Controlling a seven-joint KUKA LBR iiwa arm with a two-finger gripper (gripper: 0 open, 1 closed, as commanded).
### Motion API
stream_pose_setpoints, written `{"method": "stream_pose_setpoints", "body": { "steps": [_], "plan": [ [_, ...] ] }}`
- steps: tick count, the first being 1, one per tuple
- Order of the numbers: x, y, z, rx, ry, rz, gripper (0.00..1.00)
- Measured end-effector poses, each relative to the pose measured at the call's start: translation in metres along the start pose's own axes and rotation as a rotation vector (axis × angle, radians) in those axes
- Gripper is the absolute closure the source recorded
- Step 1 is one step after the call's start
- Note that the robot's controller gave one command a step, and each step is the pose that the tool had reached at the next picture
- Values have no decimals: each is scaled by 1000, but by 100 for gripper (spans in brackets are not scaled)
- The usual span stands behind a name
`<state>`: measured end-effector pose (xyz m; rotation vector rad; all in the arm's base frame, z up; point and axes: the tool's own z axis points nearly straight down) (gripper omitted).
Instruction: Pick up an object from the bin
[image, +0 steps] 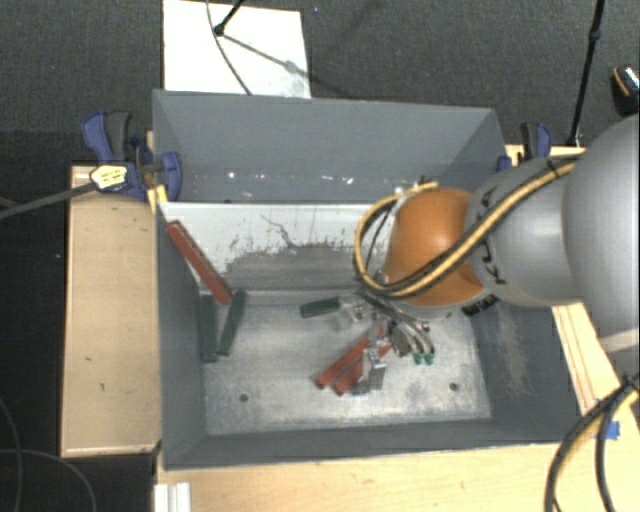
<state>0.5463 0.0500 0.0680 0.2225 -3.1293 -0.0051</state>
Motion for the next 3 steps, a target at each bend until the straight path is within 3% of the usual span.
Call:
{"method": "stream_pose_setpoints", "body": {
  "steps": [1, 2, 3],
  "plan": [
    [0, -4, -3, 3, -3, 5, 100],
    [11, -10, -120, 4, -13, 29, 100],
    [-11, 4, -178, 5, -13, -237, 100]
  ]
}}
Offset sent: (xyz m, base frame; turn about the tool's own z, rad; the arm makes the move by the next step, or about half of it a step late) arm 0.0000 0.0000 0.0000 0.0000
